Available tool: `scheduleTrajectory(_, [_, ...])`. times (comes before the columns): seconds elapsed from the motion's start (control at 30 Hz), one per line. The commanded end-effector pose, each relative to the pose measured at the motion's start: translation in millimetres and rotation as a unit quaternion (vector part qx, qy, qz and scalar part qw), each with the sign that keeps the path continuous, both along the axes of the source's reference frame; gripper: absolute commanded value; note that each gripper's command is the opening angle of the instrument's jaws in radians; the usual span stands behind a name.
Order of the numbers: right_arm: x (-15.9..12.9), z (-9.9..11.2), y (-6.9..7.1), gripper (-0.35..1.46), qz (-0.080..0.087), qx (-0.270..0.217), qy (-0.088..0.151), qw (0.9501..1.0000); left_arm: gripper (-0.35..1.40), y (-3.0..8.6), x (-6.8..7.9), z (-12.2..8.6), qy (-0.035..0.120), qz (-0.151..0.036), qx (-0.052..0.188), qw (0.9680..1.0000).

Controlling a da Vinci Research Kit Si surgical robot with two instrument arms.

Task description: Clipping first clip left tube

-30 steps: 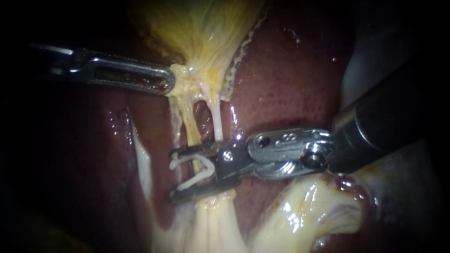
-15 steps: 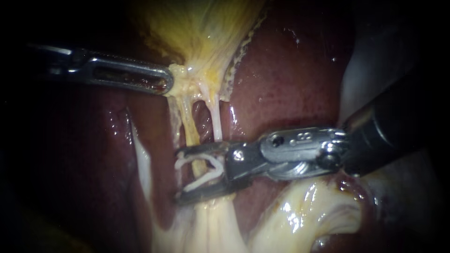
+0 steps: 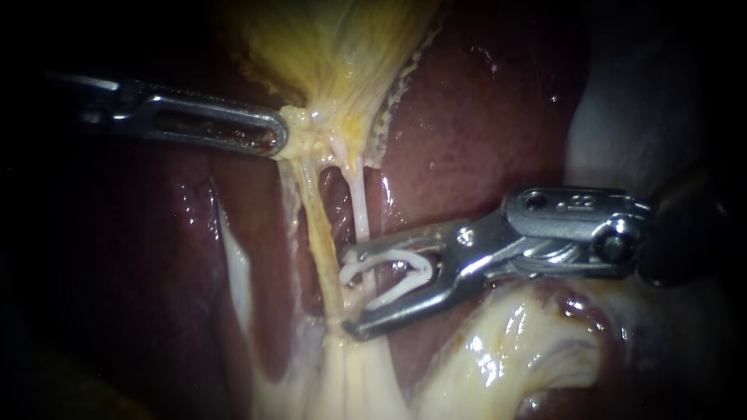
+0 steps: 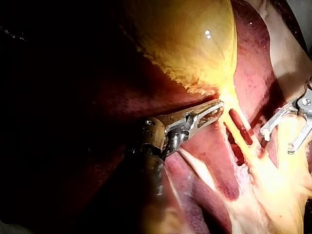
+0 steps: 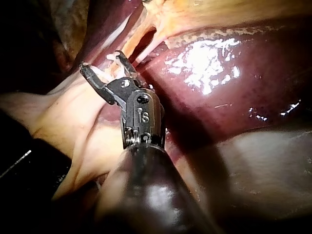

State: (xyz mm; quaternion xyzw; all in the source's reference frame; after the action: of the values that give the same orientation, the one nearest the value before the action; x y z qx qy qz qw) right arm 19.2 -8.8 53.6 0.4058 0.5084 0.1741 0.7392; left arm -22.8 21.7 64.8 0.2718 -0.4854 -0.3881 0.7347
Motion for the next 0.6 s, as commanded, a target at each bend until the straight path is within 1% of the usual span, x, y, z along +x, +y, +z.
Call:
scheduleTrajectory(0.03, [-0.2,0.4,0.1,0.46,0.002,0.001,-0.002,1.0,-0.35,0.0,0.0,0.0,0.0,0.0,0.0,1.0])
scheduleTrajectory(0.13, [-0.5,1.1,0.5,0.46,0.005,0.003,-0.004,1.0,-0.35,0.0,0.0,0.0,0.0,0.0,0.0,1.0])
scheduleTrajectory(0.23, [-0.6,1.6,0.6,0.46,0.007,0.004,-0.006,0.9999,-0.35,0.0,0.0,0.0,0.0,0.0,0.0,1.0])
scheduleTrajectory(0.47, [-0.1,2.6,0.4,0.46,0.009,0.01,-0.011,0.9999,-0.35,0.0,0.0,0.0,0.0,0.0,0.0,1.0])
scheduleTrajectory(0.6, [0.1,3.8,0.3,0.46,0.011,0.012,-0.014,0.9998,-0.35,-0.1,0.0,0.0,0.0,0.0,0.0,1.0])
